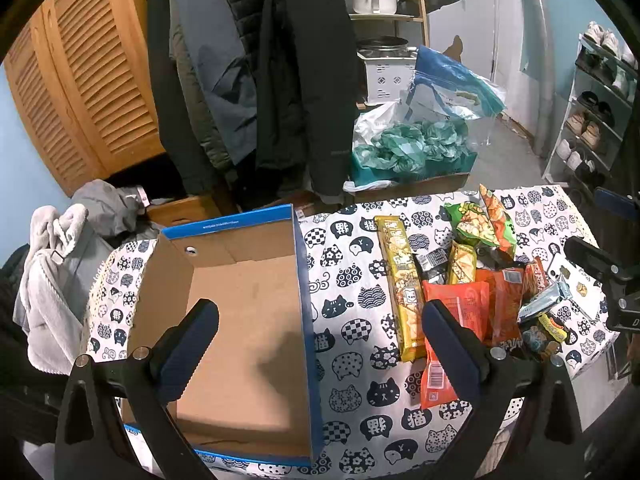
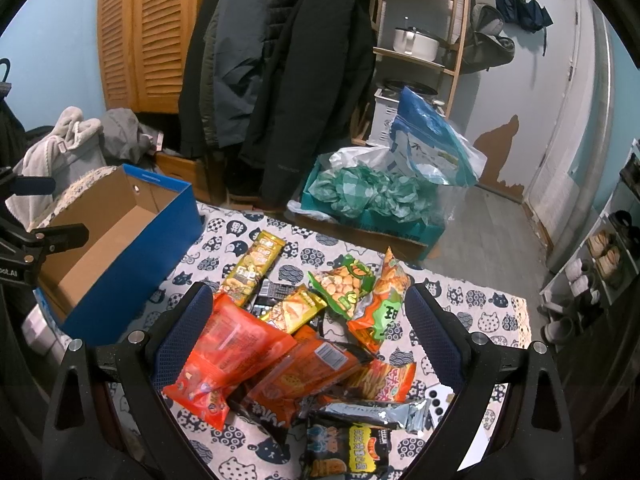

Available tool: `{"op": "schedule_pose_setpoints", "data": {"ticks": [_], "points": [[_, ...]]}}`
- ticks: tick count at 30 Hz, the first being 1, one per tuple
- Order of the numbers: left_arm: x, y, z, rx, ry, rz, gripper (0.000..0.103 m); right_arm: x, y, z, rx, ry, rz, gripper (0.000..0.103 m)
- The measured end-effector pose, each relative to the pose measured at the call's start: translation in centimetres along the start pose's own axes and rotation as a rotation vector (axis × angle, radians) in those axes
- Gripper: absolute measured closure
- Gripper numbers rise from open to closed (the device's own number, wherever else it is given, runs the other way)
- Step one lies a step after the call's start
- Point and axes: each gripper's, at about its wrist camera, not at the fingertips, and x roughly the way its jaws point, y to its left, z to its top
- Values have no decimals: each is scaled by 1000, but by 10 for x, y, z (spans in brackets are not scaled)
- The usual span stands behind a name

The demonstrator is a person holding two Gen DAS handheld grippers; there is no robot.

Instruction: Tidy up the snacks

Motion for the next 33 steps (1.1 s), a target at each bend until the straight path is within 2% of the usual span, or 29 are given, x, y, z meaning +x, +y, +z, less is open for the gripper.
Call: {"op": "schedule_pose_setpoints", "data": {"ticks": [2,33], "points": [[0,0,0,0,0,-2,1,0,11,10,0,3,-6,8],[0,0,-1,-2,2,-3,1,-2,18,10,-9,3,-5,8]]}}
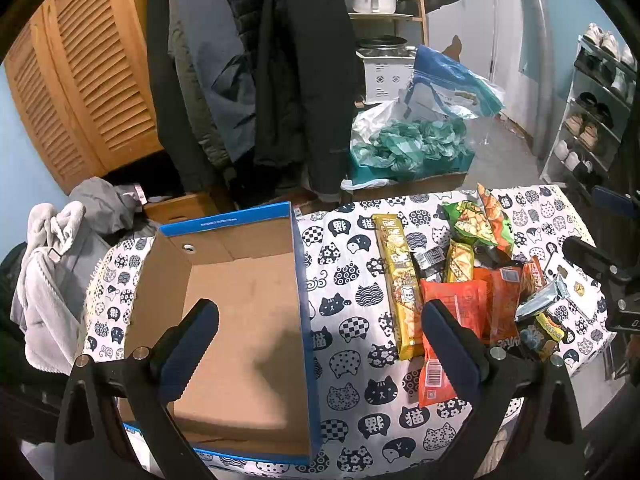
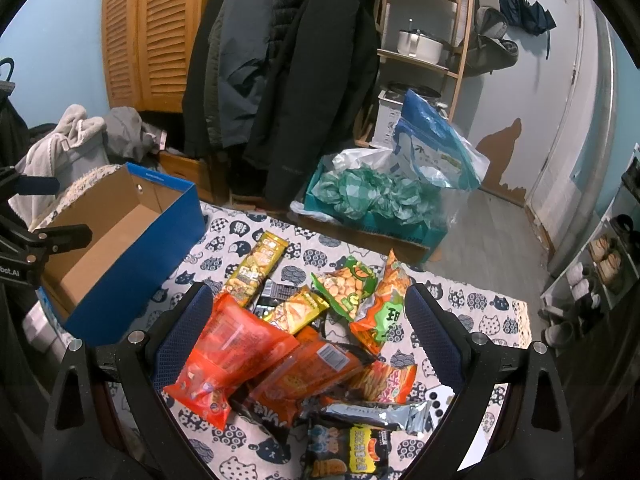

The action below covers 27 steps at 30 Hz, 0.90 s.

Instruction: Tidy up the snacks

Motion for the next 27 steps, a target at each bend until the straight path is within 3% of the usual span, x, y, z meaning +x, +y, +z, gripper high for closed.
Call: {"op": "schedule_pose_setpoints", "data": {"ticks": [27], "points": [[-2,-4,-4,0,4,-2,1,1,-1,-1,-2,1,-3,8]]}}
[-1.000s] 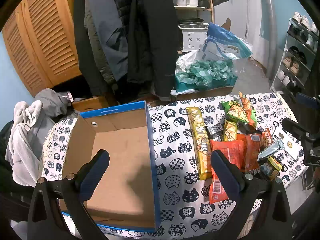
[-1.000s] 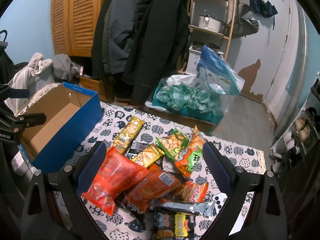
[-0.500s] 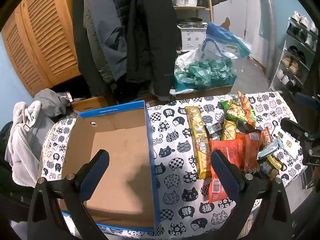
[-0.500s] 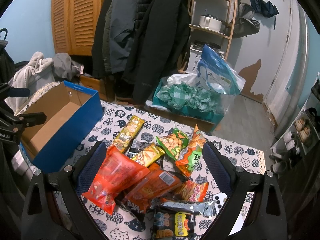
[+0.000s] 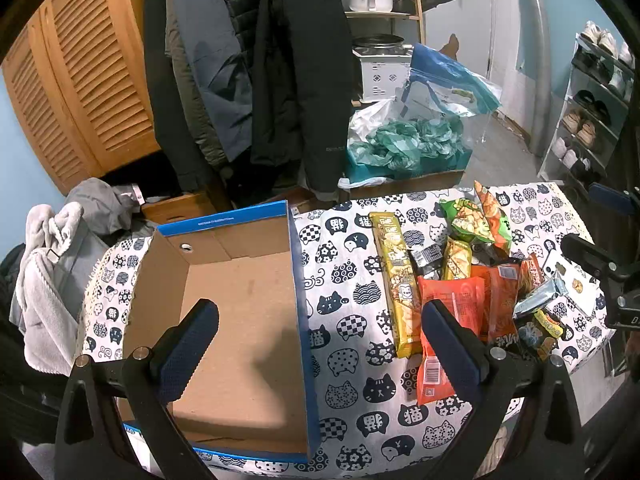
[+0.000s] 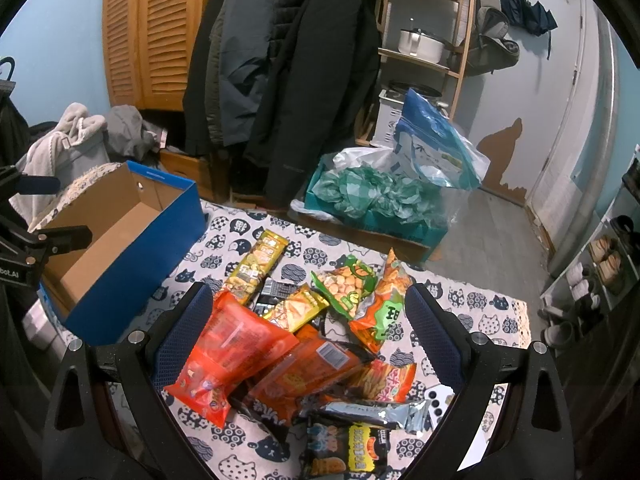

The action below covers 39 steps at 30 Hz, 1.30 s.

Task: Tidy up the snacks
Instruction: 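Reach the left tool to the orange bag while the right tool reaches the silver bar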

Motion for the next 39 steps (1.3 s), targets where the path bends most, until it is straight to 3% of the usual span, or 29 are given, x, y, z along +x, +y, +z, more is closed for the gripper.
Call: {"op": "schedule_pose_setpoints", "data": {"ticks": [8,14,19,32,39], "points": [[1,-10,-5,14,8,-8,1,1,-8,-1,30,20,3,8],[21,-19,-4,23,82,-51,1,10,-34,-11,95,64,-16,8],[29,-32,-2,57,99,-55,1,15,-53,-20,125,107,-63,8],[83,-79,-12,85,268,-139,1,27,-91,-50,207,217,-132,8],[116,-104,-22,86,360,-171,1,42,-105,-72,260,295,-128,8]]}}
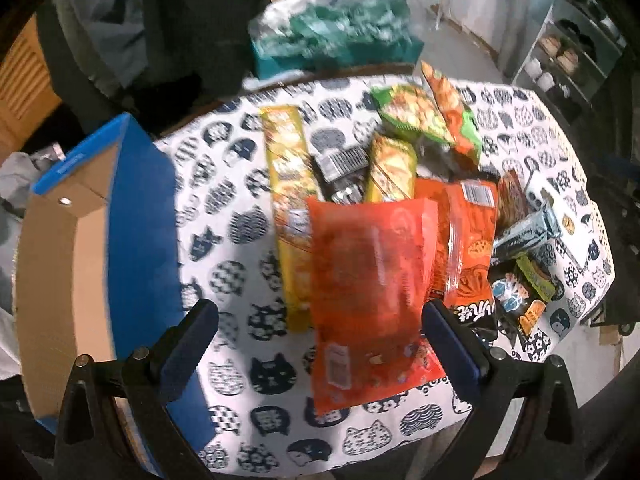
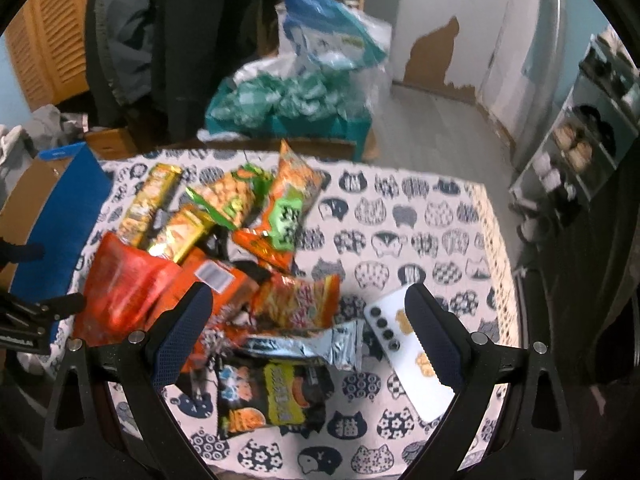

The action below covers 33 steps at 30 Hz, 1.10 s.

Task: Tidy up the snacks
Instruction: 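Reach the left tool to the orange bag while the right tool reaches the silver bar, then grasp the orange bag with the left tool while the right tool grasps the silver bar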

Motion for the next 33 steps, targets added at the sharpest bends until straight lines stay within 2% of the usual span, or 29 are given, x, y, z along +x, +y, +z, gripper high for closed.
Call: {"op": "schedule_pose_setpoints", "data": {"ticks": [7,20,25,27,29,31,33], "points": [[26,-18,1,45,47,27,1,34,-14,-19,83,135,19,8],[59,-33,8,82,100,-2,1,79,-16,-43,183,260,78,8],[67,-29,11,66,79,-17,7,100,-20,-44,261,286,120,8],[66,-27,12,65,62,-22,17,108,-22,-43,298,292,135,8],[65,-27,12,68,50,-28,21,114,-23,-43,317,295,143,9],[64,-26,12,72,38,-36,23,119,-22,-43,324,295,148,16],[63,-27,9,79,29,-44,31,123,-21,-41,335,287,146,20]]}}
